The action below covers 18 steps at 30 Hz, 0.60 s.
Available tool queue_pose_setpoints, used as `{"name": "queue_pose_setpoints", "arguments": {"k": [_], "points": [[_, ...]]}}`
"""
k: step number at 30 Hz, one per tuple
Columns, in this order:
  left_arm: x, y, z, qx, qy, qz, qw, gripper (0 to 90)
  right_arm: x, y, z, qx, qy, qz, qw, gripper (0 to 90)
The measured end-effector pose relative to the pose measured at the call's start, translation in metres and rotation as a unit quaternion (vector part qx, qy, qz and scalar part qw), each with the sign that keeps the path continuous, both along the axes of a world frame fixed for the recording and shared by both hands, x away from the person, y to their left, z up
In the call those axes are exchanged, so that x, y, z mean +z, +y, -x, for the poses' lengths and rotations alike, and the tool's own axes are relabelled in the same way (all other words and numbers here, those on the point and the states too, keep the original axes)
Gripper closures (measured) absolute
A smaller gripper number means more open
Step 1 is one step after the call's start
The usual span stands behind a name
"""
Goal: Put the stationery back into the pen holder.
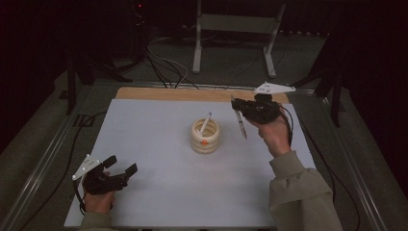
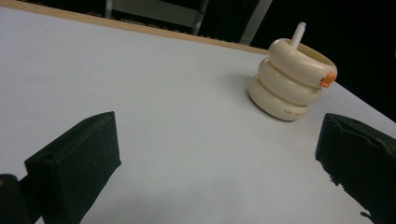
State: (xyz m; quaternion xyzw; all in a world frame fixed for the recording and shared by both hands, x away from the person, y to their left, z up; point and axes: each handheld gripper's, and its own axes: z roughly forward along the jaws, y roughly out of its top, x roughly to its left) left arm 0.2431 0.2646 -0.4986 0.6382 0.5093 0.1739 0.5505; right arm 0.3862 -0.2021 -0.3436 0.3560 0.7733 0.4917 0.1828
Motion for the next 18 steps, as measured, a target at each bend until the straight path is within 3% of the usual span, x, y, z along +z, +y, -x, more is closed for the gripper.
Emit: {"name": "queue_pose_setpoints", "arguments": {"k": [18], "points": [[0.000,0.000,0.000,0.001,0.001,0.000,1.0000,0.3,0.003,0.020,-0.014,-0.011,-0.009,-0.011,0.9998,81.0]]}}
